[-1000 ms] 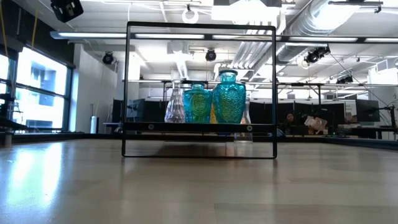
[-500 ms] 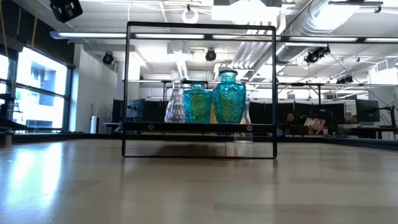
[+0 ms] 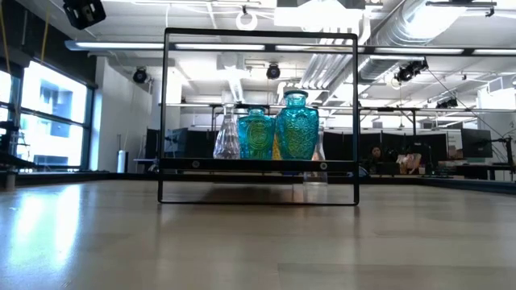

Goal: Sort vases onto shelf
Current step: Put the yellow flower vase on the bottom of the shelf

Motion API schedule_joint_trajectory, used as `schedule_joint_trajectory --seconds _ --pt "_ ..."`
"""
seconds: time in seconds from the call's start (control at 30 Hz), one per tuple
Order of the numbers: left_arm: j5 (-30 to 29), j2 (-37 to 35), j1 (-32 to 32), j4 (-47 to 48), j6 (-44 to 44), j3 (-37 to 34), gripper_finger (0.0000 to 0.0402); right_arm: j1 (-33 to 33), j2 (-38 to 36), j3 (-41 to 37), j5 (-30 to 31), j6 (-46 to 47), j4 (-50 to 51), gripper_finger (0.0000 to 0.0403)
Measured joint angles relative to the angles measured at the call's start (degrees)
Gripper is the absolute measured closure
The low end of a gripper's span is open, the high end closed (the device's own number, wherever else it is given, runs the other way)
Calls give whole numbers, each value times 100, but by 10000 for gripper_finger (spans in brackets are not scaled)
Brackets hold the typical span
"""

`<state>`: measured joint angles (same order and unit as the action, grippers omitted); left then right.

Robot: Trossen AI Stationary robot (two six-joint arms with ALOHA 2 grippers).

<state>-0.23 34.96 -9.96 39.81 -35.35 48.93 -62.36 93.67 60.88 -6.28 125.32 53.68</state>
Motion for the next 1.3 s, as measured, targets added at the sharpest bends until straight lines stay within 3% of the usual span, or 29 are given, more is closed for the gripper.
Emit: schedule_joint_trajectory --seconds 0.97,1.3 --pt "4 0 0 0 50 0 227 -136 2 0 -252 19 -283 79" --pt "6 0 0 0 98 0 227 -136 2 15 -348 -182 -309 154"
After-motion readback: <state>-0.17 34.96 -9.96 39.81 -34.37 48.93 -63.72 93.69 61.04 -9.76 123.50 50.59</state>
